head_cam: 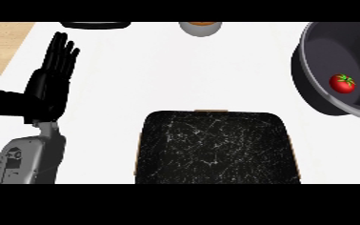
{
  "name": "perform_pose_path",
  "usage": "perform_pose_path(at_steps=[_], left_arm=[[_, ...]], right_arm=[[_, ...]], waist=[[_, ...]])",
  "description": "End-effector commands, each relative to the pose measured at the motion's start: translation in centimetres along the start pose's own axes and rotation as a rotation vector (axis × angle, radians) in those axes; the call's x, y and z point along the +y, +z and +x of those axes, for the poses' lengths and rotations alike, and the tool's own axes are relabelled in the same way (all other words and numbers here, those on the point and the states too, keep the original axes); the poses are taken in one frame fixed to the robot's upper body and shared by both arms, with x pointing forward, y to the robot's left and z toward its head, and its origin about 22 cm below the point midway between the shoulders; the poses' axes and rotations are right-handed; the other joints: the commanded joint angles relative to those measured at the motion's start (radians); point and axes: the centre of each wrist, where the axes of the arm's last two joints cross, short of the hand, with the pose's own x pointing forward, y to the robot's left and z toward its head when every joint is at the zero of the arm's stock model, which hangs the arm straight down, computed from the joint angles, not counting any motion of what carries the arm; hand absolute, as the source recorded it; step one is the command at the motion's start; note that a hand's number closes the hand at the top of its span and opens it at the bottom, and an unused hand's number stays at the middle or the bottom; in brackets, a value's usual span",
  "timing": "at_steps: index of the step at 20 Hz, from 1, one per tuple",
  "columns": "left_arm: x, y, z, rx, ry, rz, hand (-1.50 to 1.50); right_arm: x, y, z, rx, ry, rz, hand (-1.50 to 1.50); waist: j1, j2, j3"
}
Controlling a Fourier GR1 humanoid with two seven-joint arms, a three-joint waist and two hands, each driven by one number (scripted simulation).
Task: Pick the tomato from the tray and place it in the pot
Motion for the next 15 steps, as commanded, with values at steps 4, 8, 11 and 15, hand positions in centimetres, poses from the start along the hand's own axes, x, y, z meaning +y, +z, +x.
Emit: perform_pose_path(at_steps=[4,8,11,15], left_arm=[[-1.6,0.5,-0.4,-0.003,-0.008,-0.001,0.00],[-1.5,-0.9,0.2,-0.016,-0.001,-0.009,0.00],[0.0,0.1,1.4,0.001,0.005,-0.010,0.00],[-0.4,0.3,0.4,-0.009,0.012,-0.005,0.00]], right_arm=[[-6.3,2.6,-2.5,-0.008,-0.040,-0.061,-1.50],[-9.9,2.2,-1.0,-0.037,-0.052,-0.069,-1.50],[-12.1,3.3,-1.4,-0.004,-0.033,-0.077,-1.50],[-13.4,3.9,-1.6,-0.019,-0.029,-0.084,-1.50]], waist=[[-0.003,0.001,0.002],[-0.002,0.007,0.004],[0.008,0.002,0.005],[0.008,0.004,0.005]])
